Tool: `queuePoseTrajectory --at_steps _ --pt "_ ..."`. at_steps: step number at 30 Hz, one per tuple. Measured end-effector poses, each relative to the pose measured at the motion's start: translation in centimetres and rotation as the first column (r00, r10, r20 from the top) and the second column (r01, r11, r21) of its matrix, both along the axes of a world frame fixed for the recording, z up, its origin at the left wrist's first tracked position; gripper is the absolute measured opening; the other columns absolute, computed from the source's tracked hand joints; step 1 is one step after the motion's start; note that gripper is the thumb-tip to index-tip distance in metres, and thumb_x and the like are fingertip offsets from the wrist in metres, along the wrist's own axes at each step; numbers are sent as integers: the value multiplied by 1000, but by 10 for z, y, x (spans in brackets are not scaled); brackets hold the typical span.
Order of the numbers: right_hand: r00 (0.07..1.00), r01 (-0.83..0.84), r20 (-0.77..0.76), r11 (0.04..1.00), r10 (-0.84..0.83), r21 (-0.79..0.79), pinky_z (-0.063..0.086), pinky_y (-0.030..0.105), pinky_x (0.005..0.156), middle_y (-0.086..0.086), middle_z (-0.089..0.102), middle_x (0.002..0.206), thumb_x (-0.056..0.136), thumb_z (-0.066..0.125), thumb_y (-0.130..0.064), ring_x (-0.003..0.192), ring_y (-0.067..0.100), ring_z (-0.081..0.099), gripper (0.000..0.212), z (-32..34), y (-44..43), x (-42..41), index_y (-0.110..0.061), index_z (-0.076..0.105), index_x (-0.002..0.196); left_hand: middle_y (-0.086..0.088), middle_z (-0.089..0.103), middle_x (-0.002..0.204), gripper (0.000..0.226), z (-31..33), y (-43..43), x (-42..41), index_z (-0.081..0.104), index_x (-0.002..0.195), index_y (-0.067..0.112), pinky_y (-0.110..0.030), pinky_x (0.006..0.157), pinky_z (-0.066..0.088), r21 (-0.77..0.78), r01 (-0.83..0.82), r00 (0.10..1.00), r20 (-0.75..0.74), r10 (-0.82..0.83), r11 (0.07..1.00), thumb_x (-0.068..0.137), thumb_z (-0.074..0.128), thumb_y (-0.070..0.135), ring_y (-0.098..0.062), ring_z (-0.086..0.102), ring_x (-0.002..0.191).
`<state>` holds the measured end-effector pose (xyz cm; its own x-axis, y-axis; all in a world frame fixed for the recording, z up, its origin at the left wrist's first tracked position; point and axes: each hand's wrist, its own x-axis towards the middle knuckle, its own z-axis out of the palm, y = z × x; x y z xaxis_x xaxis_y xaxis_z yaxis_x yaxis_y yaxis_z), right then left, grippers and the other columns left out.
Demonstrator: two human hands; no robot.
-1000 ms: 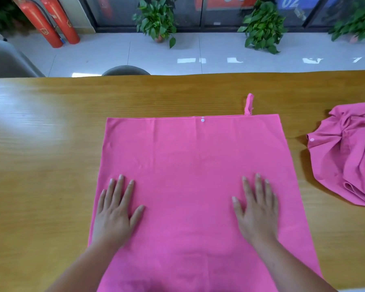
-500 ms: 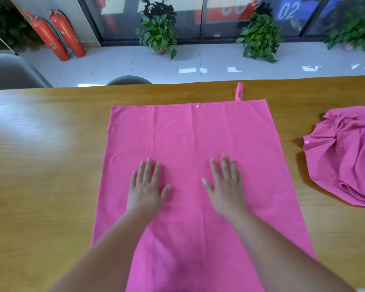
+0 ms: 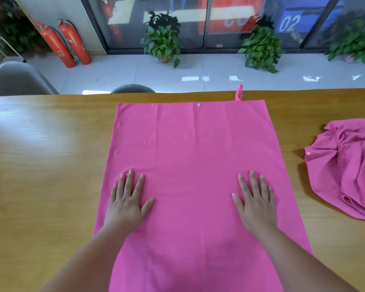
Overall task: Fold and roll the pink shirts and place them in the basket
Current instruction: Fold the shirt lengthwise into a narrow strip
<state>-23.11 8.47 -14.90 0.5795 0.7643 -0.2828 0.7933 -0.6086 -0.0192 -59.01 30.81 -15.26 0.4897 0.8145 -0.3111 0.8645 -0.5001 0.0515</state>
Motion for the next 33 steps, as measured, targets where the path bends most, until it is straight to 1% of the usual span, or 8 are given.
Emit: queuePoseTrajectory --at_steps 4,8,11,15,17,26,30,33 --pt "996 39 -73 999 -41 -27 4 55 131 3 -25 174 100 0 -75 161 31 -20 78 8 46 13 -37 -8 168 -10 -29 172 91 15 38 37 -17 167 30 -51 132 -5 -88 -37 993 -111 27 995 96 5 83 -30 -27 159" --pt "990 -100 -97 993 105 60 2 54 132 4 -20 176 103 7 -73 162 30 -19 75 15 57 -49 -38 -6 168 -7 -30 172 86 16 -20 70 -19 166 34 -52 132 -4 -85 103 995 -3 -104 991 100 9 81 -31 -31 158" --pt "971 -219 -86 974 224 58 5 52 132 -2 -22 175 106 13 -73 161 26 -21 72 8 17 -83 -41 -5 168 -2 -17 177 79 4 -81 50 -5 169 37 -51 131 4 -17 194 979 68 -192 981 105 21 76 -28 -18 162" --pt "995 -98 3 994 98 46 14 55 131 -2 -9 178 105 24 -72 164 27 -10 74 5 -51 -55 -39 6 169 1 -10 178 78 1 -94 -18 2 169 39 -53 131 7 43 24 998 59 -26 999 104 26 74 -26 -12 164" --pt "998 -61 2 998 61 33 14 56 131 0 -8 178 104 26 -71 164 29 -9 76 8 -59 -40 -37 6 169 0 -11 178 78 1 -85 -34 1 169 39 -54 132 9 52 13 1000 23 -14 999 103 25 75 -27 -13 164" --pt "996 -86 3 995 86 -47 3 54 132 0 -29 173 103 4 -74 160 28 -26 74 7 11 9 -39 -13 167 -6 -19 176 81 -3 -17 10 -12 167 39 -54 132 1 31 17 999 -27 -16 999 100 5 81 -29 -24 161" --pt "998 -58 -26 998 59 8 6 54 131 5 -22 175 106 10 -67 161 30 -19 75 16 30 -39 -31 -4 169 -9 -22 175 82 5 -40 36 -11 168 32 -54 132 -2 30 62 998 12 -62 998 103 9 78 -31 -27 159" --pt "962 -253 -90 966 257 58 8 54 132 1 -20 176 107 19 -67 162 26 -20 74 13 18 -108 -33 -3 169 -4 -16 177 80 1 -91 40 -3 170 31 -54 132 7 13 190 977 92 -190 982 106 21 73 -29 -18 162"
